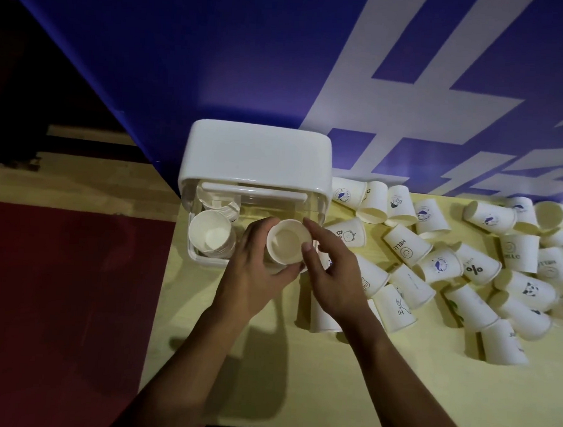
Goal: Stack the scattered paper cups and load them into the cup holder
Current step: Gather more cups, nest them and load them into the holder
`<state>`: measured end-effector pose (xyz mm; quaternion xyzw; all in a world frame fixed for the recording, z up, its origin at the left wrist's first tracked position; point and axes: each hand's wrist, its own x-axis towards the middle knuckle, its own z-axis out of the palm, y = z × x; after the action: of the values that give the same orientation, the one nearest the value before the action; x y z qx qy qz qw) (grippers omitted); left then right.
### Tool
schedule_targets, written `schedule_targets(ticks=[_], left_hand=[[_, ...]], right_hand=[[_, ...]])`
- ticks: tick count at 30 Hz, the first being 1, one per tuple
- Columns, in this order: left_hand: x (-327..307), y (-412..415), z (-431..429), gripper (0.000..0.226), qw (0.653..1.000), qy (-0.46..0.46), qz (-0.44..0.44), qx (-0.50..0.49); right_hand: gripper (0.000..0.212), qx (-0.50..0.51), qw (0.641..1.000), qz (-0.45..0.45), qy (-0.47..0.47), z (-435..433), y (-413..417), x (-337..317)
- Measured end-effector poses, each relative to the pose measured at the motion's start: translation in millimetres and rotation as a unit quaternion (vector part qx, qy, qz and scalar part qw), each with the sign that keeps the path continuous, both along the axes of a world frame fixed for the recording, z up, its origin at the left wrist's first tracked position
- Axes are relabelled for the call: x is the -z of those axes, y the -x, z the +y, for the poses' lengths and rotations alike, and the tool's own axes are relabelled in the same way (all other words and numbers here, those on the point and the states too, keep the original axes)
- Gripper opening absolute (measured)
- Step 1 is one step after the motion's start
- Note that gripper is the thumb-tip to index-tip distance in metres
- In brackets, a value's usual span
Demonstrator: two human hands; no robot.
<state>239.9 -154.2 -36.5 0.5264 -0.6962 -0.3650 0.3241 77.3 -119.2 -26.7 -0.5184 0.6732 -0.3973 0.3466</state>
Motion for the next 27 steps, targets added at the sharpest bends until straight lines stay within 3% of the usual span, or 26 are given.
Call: schedule_targets(ticks=[15,22,27], left_hand=[[39.4,5.2,-17.5,0.075,0.99,-0.09,-0.104,0.005],[40.7,5.1,-19.9,0.078,0.987,-0.127,-0.102,-0.003],[21.0,5.2,-9.6,0.086,0.99,-0.099,-0.098,-0.006]], right_hand=[[0.046,-0.059,0.978,0.19,-0.062,-17.9,-3.8,48.3],[0.048,-0.064,0.975,0.199,-0.07,-17.1,-5.5,51.6],[0.05,-0.002,0.987,0.141,-0.074,-1.5,5.7,33.7]])
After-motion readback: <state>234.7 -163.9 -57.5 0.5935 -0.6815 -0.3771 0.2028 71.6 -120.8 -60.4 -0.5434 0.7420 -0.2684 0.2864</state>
